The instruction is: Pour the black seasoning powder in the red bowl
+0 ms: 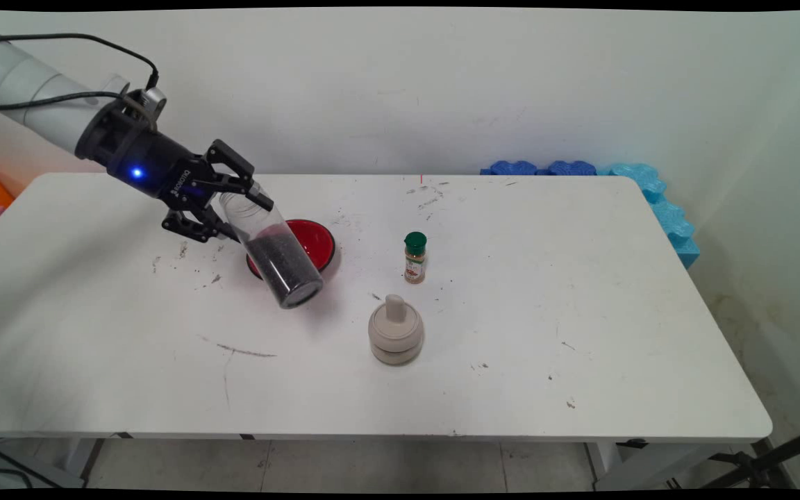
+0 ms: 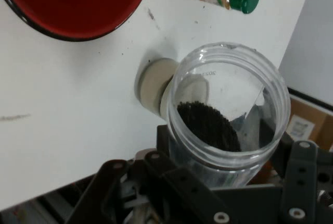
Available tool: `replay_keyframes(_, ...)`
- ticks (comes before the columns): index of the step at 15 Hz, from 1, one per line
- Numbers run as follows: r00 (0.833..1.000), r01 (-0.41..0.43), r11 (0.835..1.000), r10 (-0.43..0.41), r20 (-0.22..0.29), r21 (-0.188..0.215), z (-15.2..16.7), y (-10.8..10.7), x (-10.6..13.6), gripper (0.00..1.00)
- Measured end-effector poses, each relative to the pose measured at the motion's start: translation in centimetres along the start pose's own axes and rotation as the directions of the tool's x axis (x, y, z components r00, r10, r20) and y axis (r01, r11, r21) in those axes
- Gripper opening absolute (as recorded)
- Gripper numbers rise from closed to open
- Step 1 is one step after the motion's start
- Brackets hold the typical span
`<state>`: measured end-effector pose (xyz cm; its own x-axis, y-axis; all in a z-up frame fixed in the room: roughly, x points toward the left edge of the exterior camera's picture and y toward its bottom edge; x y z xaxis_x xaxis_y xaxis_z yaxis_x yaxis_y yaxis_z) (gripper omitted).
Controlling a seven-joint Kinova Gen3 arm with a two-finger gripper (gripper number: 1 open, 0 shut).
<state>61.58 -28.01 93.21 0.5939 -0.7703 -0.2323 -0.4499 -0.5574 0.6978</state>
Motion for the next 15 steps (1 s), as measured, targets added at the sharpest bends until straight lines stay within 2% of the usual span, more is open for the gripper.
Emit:
replay_keyframes(3, 0.996, 0.092, 0.996, -0.092, 0.007, -0.014, 0.1, -0.1, 0.3, 0.00)
replay_keyframes(6, 0.984, 0.180, 0.983, -0.180, 0.018, -0.027, 0.3, -0.1, 0.6, 0.00)
replay_keyframes(11, 0.953, 0.302, 0.952, -0.300, 0.036, -0.044, 0.5, -0.2, 0.9, 0.00)
replay_keyframes(15, 0.922, 0.387, 0.920, -0.385, 0.051, -0.059, 0.7, -0.3, 1.2, 0.00)
